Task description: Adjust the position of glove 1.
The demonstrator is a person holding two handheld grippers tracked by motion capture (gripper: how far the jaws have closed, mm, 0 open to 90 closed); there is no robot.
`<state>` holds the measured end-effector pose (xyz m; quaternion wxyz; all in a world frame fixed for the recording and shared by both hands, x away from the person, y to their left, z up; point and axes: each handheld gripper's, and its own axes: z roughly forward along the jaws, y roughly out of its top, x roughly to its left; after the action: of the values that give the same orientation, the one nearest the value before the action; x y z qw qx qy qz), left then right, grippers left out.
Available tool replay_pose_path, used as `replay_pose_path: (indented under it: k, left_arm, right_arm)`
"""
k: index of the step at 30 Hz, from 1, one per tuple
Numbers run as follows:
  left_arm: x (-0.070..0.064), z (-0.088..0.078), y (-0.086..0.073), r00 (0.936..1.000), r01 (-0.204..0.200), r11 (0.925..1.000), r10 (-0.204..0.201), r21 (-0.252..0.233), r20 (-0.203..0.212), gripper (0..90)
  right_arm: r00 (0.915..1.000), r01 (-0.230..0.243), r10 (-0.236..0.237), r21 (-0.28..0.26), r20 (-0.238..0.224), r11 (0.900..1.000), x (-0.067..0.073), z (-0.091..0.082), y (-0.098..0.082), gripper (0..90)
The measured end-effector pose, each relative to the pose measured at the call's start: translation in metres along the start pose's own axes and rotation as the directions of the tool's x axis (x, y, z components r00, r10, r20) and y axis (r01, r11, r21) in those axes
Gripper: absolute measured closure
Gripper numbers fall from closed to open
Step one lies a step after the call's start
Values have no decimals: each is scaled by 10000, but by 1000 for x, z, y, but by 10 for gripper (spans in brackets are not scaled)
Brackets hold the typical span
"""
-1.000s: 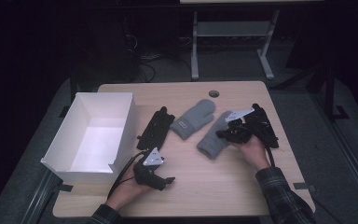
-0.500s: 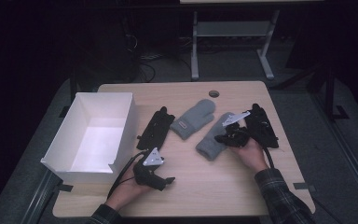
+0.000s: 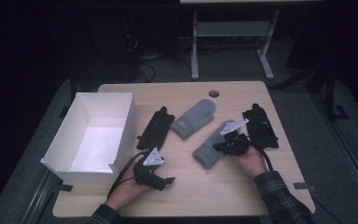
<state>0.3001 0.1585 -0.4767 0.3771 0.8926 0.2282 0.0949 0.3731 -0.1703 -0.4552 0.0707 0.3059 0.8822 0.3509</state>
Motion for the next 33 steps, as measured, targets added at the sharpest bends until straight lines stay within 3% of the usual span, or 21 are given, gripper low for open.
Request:
replay_pose_path:
  k: [9, 19, 27, 29, 33]
  left_arm:
    - [0, 0, 0, 10000, 5, 10000, -5, 2, -4, 126]
    - [0, 0, 0, 10000, -2, 10000, 2, -1, -15, 126]
    - [0, 0, 0, 10000, -7, 10000, 7, 6, -14, 126]
    - [0, 0, 0, 10000, -1, 10000, 1, 2, -16, 126]
    - [-1, 1, 0, 10000, 56, 10000, -56, -73, -26, 126]
  right_arm:
    - [9980, 501, -496, 119, -398, 9987, 22, -6, -7, 900]
    - [9931, 728, -706, 199, -936, 9971, 44, -14, -17, 900]
    - [9882, 1017, -987, 202, -1174, 9946, 55, -20, -26, 900]
    - [9888, 938, -916, 136, -1180, 9955, 57, -22, -26, 900]
    - [9906, 731, -798, -631, -1115, 9953, 57, -28, -9, 900]
